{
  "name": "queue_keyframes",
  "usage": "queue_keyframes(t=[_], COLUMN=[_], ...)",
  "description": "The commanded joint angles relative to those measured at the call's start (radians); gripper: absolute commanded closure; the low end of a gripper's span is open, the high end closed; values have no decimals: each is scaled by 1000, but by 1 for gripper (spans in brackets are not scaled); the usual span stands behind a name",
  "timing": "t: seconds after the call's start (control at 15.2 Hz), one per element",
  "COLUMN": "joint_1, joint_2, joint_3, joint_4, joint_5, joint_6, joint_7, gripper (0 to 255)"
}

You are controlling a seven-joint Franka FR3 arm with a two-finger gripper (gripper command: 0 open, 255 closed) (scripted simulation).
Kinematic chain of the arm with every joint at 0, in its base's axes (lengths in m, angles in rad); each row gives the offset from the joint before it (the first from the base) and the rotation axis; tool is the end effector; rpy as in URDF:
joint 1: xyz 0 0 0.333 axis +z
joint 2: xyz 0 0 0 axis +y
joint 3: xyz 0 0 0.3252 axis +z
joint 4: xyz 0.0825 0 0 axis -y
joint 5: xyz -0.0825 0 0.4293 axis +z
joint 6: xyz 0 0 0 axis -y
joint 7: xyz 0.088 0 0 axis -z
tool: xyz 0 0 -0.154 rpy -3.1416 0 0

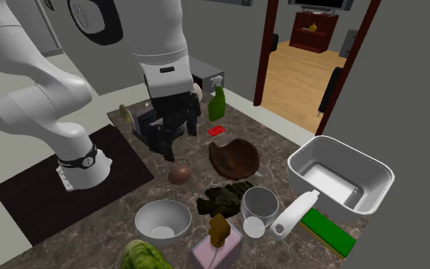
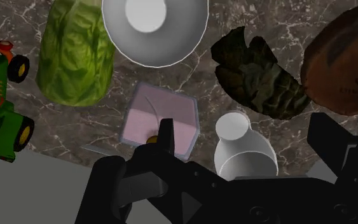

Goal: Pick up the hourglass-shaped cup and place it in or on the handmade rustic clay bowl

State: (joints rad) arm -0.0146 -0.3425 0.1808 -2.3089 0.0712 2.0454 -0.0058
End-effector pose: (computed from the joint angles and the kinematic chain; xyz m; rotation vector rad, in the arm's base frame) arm 0.4889 0.0897 0.4282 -3.1228 -0.2092 -0.1161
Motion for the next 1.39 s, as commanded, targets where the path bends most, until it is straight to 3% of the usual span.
queue_keyframes(t=[0.0,0.53,1.12,1.32], joint_1=[-7,-7,42,44], joint_2=[84,414,784,804], joint_3=[13,45,21,17], joint_4=[40,238,558,547], joint_5=[-19,-125,-240,-246], joint_6=[37,132,134,166], joint_7=[22,133,232,236], gripper=[0,0,0,0])
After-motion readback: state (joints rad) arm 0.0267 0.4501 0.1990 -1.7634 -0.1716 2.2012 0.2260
